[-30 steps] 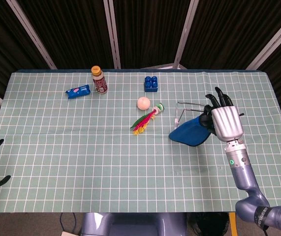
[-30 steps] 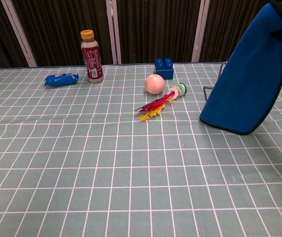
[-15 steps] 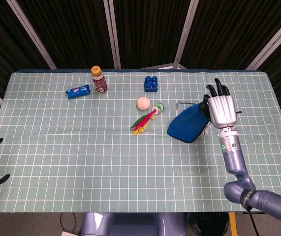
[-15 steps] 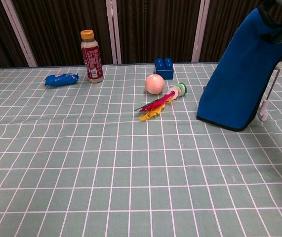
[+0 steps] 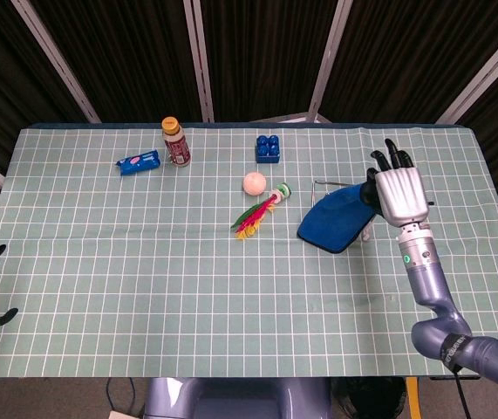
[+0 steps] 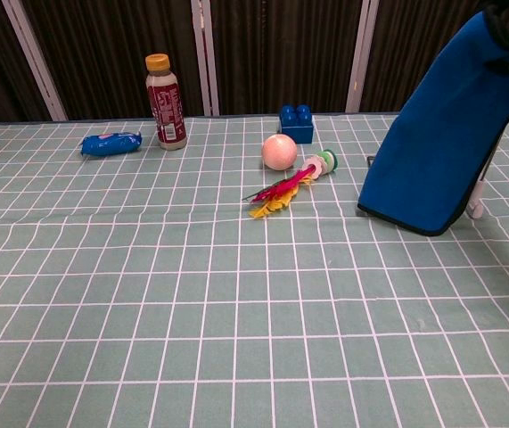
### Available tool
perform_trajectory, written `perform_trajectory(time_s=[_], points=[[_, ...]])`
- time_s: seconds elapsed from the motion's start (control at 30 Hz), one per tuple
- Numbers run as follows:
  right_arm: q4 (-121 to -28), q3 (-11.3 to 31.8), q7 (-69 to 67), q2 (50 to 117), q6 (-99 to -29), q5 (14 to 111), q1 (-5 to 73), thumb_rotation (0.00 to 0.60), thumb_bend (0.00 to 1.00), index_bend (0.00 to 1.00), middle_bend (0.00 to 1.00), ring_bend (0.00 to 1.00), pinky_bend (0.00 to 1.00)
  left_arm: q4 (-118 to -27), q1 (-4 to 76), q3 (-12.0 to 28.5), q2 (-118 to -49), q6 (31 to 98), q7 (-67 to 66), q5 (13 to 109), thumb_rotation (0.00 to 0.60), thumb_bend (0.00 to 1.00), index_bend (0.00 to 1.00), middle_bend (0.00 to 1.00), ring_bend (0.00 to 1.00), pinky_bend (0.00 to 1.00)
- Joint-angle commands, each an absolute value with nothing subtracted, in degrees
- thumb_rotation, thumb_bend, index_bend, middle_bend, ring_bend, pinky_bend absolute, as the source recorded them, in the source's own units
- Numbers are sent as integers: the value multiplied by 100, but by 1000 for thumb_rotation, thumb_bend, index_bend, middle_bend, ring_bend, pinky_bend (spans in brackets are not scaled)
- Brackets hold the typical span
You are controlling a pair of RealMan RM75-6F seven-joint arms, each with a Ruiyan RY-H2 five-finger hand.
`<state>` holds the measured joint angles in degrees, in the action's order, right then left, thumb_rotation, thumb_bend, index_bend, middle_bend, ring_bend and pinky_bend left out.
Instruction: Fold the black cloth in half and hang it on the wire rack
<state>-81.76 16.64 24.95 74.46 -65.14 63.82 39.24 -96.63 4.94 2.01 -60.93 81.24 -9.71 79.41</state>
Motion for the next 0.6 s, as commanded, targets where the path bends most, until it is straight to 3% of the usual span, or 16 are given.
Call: perform_trajectory(time_s=[0.03, 0.43, 0.6], points=[[-8384, 1557, 2304, 7070, -6475, 6639, 3810, 600, 449, 759, 201, 0, 200, -9681, 489, 187, -6105, 8144, -1005, 7973, 600, 0, 0, 0, 0, 0], [-8168, 1504, 2465, 7101, -6314, 6604, 3922, 600, 448, 761, 201, 0, 205, -9741, 491, 161, -6115, 8184, -1075, 8070, 600, 0, 0, 0, 0, 0], [-8181, 1679, 2494, 7238, -6319, 6354, 4018, 600, 448, 761, 201, 0, 207, -9701, 501, 180, -6113, 8138, -1035, 8002, 600, 0, 0, 0, 0, 0]])
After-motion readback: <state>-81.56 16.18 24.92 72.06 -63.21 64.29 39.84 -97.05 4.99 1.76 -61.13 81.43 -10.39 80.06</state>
